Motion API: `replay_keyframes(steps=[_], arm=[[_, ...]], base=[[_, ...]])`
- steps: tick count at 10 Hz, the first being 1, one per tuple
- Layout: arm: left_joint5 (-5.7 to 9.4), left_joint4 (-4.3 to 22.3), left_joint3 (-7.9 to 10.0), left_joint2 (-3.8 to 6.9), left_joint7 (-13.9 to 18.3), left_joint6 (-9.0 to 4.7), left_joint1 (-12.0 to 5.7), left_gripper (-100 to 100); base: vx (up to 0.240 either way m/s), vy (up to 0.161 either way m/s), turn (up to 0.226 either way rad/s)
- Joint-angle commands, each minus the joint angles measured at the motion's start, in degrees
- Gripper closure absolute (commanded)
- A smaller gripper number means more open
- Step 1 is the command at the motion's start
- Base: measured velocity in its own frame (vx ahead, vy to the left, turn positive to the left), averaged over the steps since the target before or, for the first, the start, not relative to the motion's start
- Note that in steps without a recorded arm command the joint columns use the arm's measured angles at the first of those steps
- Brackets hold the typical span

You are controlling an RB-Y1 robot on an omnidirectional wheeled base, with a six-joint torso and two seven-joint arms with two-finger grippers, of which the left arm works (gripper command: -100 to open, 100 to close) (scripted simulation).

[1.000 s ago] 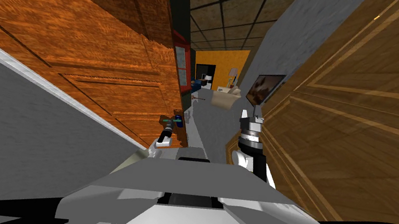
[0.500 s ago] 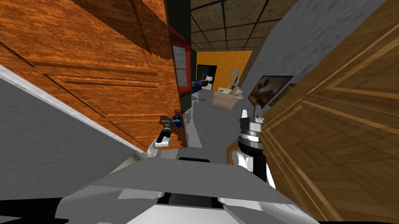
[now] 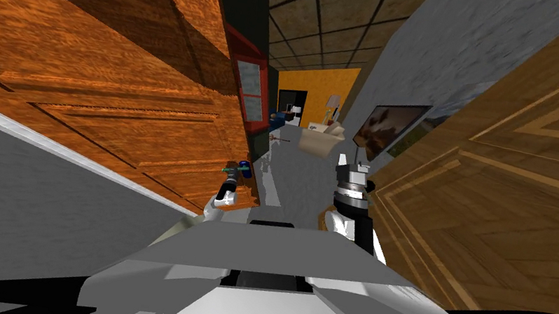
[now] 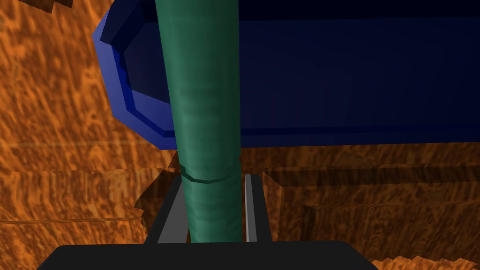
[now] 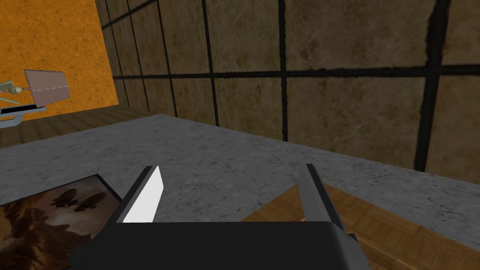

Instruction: Push the door open

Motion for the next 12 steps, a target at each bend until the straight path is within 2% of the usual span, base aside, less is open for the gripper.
replay_keyframes(steps=[1,4,6,12], arm=[[0.13,-0.2,1.44,-0.07,-0.3,-0.36,0.11,100],[0.36,-0.1,3.26,-0.35,-0.7,-0.36,0.08,100],[0.37,0.0,3.32,-0.46,-0.7,-0.21,0.42,100],[0.99,-0.1,7.85,0.01,-1.5,-0.31,0.38,100]], base=[[0.189,-0.087,0.088],[0.191,-0.079,0.076],[0.123,-0.032,0.035],[0.198,-0.046,0.064]])
